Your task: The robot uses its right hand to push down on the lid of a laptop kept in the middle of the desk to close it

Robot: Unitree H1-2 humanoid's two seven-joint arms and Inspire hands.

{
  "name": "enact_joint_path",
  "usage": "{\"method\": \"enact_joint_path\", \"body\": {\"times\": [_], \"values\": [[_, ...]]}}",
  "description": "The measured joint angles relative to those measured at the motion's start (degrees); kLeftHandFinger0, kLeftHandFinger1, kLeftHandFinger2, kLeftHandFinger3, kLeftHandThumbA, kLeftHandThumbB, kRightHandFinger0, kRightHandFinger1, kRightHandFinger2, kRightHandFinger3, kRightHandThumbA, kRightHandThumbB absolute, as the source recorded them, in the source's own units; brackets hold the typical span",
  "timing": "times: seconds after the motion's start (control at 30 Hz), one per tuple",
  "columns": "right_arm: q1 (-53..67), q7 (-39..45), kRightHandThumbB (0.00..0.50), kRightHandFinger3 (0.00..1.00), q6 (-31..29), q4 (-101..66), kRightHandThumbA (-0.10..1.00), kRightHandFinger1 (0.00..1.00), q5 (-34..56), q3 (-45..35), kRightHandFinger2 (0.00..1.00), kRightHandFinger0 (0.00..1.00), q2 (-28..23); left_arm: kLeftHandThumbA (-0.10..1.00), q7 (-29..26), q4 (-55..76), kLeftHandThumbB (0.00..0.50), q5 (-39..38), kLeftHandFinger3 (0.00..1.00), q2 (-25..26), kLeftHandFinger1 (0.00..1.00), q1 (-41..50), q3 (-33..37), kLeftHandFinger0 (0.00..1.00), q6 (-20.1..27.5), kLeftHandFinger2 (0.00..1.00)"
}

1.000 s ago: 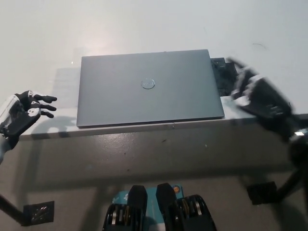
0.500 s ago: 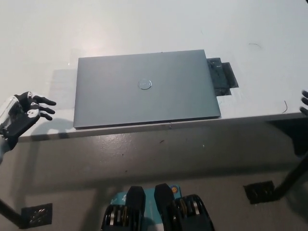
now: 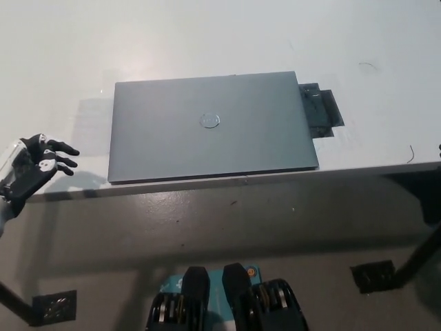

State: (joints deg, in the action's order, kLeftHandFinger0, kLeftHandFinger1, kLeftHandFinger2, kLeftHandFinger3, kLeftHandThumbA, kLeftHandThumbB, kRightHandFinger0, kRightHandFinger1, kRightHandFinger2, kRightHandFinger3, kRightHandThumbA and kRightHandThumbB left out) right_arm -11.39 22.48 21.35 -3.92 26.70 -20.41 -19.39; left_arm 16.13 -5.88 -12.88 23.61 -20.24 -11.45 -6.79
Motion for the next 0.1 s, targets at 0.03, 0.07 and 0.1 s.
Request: {"method": "enact_joint_path", "body": {"times": [0.03,0.07,0.1], "values": [[0.0,-0.1,0.244,1.00,0.0,0.1,0.27,1.00,0.0,0.0,0.91,1.00,0.0,-0.10,0.0,0.0,0.113,0.1,0.54,0.0,0.49,0.0,0.0,0.50,0.0,0.54],[0.0,-0.2,0.245,1.00,-0.1,0.3,0.27,1.00,0.0,0.0,0.90,1.00,0.0,-0.10,0.0,0.0,0.113,0.2,0.54,0.0,0.49,0.0,0.0,0.50,0.0,0.54],[0.0,-0.2,0.245,1.00,-0.1,0.3,0.27,1.00,0.0,0.0,0.90,1.00,0.0,-0.10,0.0,0.0,0.113,0.2,0.54,0.0,0.49,0.0,0.0,0.50,0.0,0.54]]}}
